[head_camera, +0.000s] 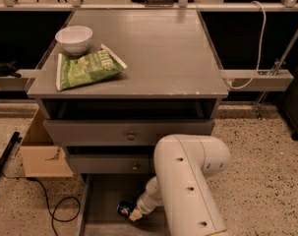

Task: Pick pepsi can from bottom drawer and place on counter

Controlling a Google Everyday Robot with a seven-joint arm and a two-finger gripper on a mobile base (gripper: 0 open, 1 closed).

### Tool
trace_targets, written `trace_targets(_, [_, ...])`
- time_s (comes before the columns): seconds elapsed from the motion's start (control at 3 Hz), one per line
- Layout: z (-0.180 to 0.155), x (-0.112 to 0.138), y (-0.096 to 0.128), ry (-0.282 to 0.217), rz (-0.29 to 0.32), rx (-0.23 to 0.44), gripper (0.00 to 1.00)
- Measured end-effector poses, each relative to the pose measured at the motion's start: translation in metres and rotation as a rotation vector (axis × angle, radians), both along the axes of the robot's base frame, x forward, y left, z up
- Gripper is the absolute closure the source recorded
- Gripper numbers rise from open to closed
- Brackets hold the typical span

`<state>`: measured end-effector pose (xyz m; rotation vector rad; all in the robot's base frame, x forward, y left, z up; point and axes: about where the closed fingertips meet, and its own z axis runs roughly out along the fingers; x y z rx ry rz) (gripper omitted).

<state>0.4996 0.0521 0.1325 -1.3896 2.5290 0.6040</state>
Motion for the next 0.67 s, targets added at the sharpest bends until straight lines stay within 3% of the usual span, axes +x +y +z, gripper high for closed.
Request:
trace_targets(0.33, [0.0, -0.0001, -0.0001, 0.0, 0.0, 0.0, 1.0])
trace_targets(0.67, [0.0019, 0.0009, -0.0077, 0.001, -0.008, 0.002, 1.0])
